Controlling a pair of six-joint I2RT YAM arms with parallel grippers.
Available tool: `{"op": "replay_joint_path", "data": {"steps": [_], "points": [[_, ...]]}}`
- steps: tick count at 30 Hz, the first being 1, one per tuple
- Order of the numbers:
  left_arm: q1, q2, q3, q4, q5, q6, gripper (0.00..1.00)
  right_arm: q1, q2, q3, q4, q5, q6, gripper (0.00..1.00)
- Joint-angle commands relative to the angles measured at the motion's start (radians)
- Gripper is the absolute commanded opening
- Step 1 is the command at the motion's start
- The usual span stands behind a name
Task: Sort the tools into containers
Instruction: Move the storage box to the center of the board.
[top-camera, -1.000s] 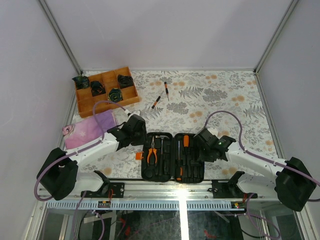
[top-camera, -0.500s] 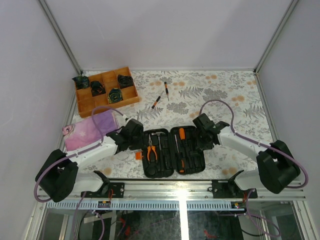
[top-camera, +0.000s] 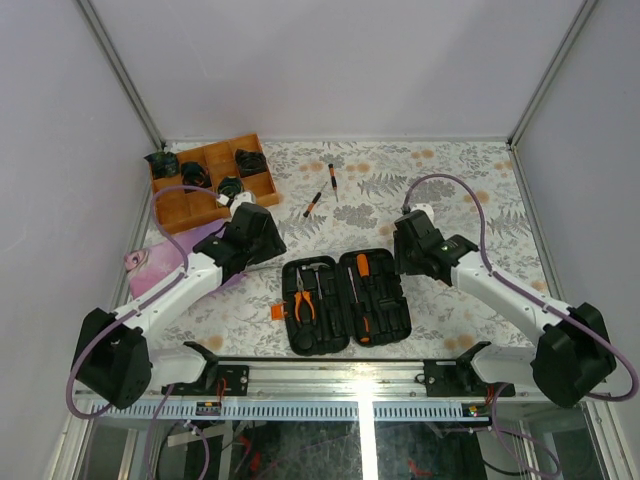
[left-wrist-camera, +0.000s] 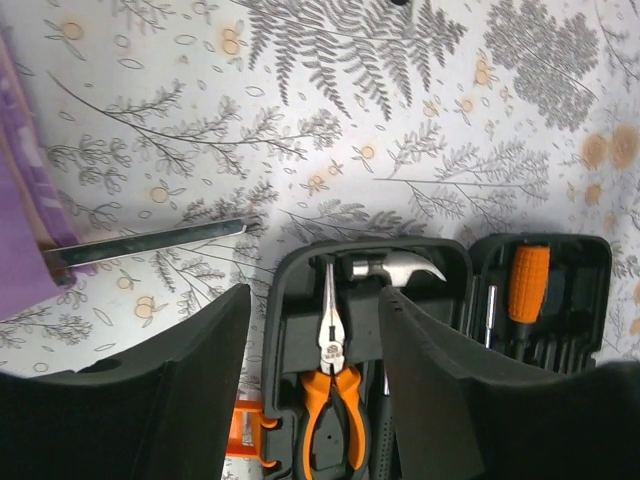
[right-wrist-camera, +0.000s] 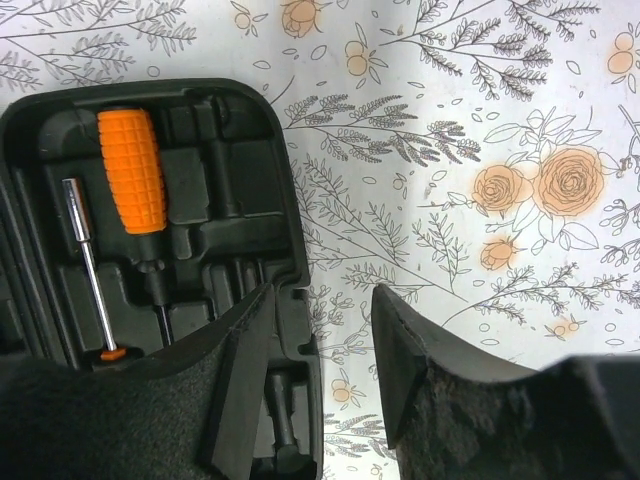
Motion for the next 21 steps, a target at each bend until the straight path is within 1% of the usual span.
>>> {"op": "replay_joint_path", "data": {"steps": [1, 5, 12, 16, 19, 21], "points": [[0.040, 0.022, 0.035, -0.049, -0.033, 0.022, 0.54, -0.004, -0.048, -0.003, 0.024, -0.026, -0.042, 0.51], [0.073, 0.025, 0.027, -0.062, -0.034, 0.023, 0.57, -0.004, -0.083, -0.038, 0.064, -0.131, -0.069, 0.54], [0.169, 0.051, 0.014, -0.083, 0.009, 0.004, 0.59, -0.004, -0.101, -0.037, 0.095, -0.283, -0.128, 0.55], [0.205, 0.025, 0.005, -0.088, 0.021, -0.008, 0.61, -0.004, -0.108, -0.041, 0.142, -0.347, -0.171, 0.59], [0.269, -0.003, -0.010, -0.072, 0.087, -0.007, 0.62, -0.004, -0.082, -0.008, 0.149, -0.384, -0.199, 0.63], [0.334, -0.018, -0.023, -0.052, 0.181, -0.005, 0.62, -0.003, -0.060, 0.019, 0.168, -0.412, -0.215, 0.65]]}}
